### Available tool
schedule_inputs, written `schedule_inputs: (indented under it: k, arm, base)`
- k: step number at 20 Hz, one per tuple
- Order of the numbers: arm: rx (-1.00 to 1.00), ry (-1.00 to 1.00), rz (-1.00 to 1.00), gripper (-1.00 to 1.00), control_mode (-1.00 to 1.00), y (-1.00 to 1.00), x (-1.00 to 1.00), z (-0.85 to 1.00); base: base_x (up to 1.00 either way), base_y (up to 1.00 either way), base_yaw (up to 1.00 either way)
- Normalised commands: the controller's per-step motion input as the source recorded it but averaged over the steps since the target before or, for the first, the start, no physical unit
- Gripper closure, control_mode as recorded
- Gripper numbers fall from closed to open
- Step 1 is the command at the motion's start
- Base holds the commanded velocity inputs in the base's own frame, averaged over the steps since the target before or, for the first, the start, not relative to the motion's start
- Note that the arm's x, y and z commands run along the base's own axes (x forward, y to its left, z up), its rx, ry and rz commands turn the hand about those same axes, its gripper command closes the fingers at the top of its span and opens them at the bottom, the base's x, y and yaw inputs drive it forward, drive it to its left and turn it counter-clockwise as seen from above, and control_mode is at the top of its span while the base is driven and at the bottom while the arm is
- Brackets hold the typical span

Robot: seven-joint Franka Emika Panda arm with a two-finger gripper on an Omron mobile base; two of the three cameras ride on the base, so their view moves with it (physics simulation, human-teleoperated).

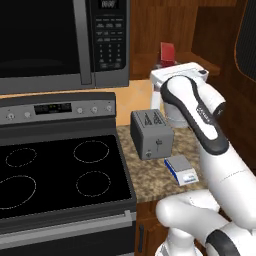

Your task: Pick the cereal and place it on the digital scale for weighing, and close the cabinet.

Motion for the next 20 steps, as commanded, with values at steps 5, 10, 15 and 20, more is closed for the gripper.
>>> schedule_inputs:
  k: [5, 10, 15, 20]
  arm:
    - [0.00, 0.26, -0.20, 1.00, -1.00, -0.01, -1.00, 0.12]
    - [0.00, 0.17, -0.16, 1.00, -1.00, -0.23, -0.76, 0.00]
    - [0.01, 0.32, -0.17, 1.00, -1.00, -0.24, -0.12, 0.00]
    - [0.04, 0.29, -0.10, 1.00, -1.00, -0.39, 0.00, -0.19]
  base:
    - [0.00, 0.00, 0.00]
    - [0.00, 0.00, 0.00]
    - [0.00, 0.00, 0.00]
    - [0.00, 0.00, 0.00]
